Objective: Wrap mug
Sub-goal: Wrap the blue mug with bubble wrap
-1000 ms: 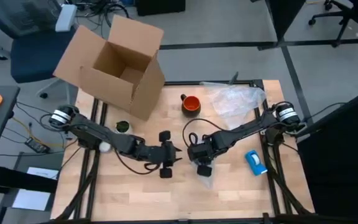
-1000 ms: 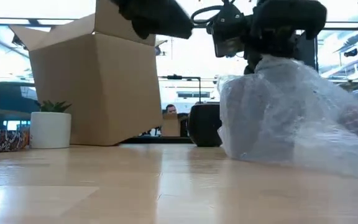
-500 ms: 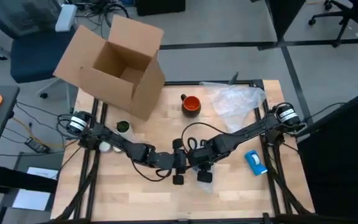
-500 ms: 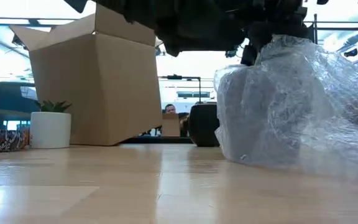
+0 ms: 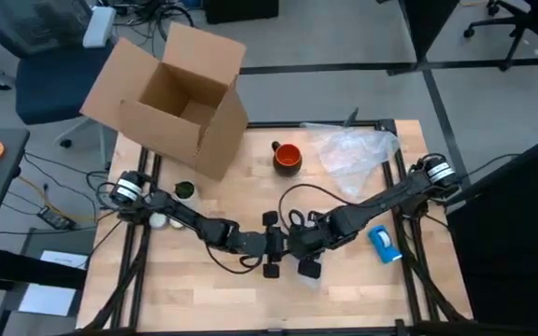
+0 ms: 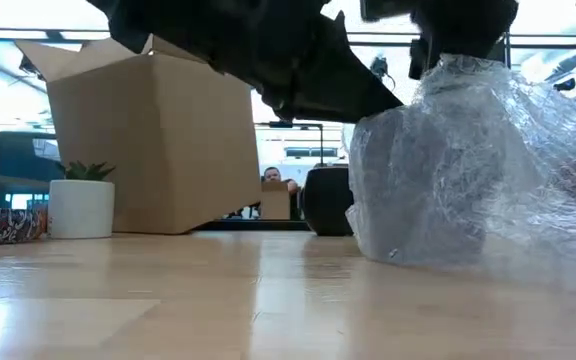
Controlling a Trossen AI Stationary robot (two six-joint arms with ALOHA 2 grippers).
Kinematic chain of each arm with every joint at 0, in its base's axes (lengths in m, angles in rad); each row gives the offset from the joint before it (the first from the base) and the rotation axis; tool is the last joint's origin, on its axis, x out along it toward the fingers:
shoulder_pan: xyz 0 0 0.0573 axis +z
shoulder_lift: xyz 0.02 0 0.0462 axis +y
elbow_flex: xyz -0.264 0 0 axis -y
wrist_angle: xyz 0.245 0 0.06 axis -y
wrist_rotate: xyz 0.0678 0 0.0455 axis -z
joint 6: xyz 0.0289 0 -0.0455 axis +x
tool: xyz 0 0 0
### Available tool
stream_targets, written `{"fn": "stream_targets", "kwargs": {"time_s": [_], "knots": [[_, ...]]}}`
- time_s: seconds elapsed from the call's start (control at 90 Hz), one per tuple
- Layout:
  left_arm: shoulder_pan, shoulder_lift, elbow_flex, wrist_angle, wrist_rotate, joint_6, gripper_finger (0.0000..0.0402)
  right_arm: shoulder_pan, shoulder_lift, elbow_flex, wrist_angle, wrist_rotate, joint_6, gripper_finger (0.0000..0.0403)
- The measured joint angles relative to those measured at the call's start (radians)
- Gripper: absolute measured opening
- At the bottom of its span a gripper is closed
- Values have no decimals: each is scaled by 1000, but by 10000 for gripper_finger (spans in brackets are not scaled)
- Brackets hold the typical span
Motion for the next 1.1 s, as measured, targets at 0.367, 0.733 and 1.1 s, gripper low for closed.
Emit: {"fn": "stream_targets", "kwargs": {"time_s": [0.367,0.733,1.1], "knots": [[0,0,0,-3,0,20,129,93,-23,-15,41,280,-5,0],[-2,-1,0,-5,1,20,129,81,-3,-196,241,307,-26,0],[-2,-169,-2,-178,2,25,129,27,-8,-285,372,131,-9,0]]}}
